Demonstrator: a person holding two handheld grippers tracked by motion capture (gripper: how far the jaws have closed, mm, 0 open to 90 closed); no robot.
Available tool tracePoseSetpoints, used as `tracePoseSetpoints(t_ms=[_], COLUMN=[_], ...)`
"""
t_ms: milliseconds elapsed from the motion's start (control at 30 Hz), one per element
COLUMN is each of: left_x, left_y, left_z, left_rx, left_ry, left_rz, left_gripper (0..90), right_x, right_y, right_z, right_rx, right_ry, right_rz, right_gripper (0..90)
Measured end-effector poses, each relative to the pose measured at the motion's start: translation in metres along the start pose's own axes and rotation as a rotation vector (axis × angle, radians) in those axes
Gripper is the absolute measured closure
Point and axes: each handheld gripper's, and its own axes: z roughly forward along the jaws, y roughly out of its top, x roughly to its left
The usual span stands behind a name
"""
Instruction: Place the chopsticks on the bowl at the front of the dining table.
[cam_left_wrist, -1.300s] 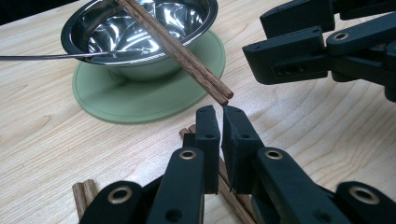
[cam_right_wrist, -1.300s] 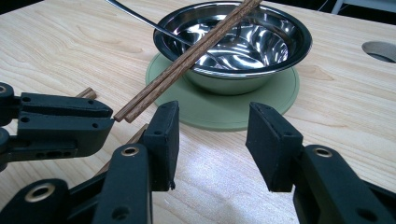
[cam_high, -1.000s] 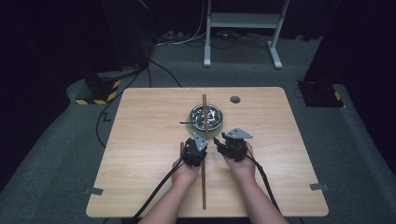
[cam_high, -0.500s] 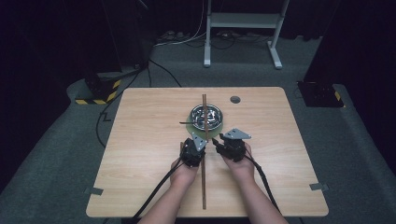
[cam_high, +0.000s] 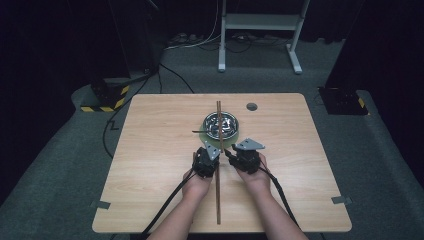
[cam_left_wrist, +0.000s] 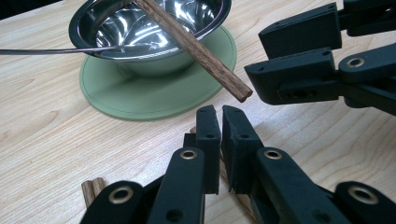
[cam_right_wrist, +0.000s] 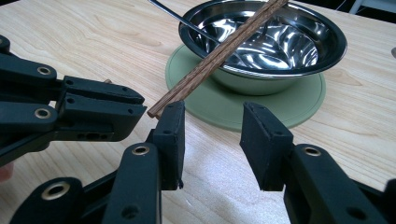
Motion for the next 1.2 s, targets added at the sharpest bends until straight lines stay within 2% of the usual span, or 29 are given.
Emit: tracePoseSetpoints(t_ms=[567,1000,1067,1200], left_x=[0.0000,-0.0053,-0.0050,-0.0048], left_y=[-0.0006,-0.0011,-0.0004,-0.0002], left_z=[-0.0007,-0.0025,-0.0033,-0.0029], left_rx=[0.003,-0.012,-0.010,-0.019], left_ry=[-0.002,-0.014,-0.017,-0.019], left_rz=[0.005,0.008,0.022,0.011], left_gripper=[84.8,84.8,84.8,84.8], right_x=[0.0029,-0.0014,-0.0019,-0.0025], right_y=[0.0009,0.0003,0.0004,0.0002], right_z=[0.0016,-0.0002,-0.0002,-0.0004], right_rx=[0.008,0.004,0.003,0.002], right_ry=[0.006,-0.017,-0.017,-0.017], right_rz=[-0.017,0.004,0.003,0.004], right_gripper=[59.1,58.2,58.2,58.2])
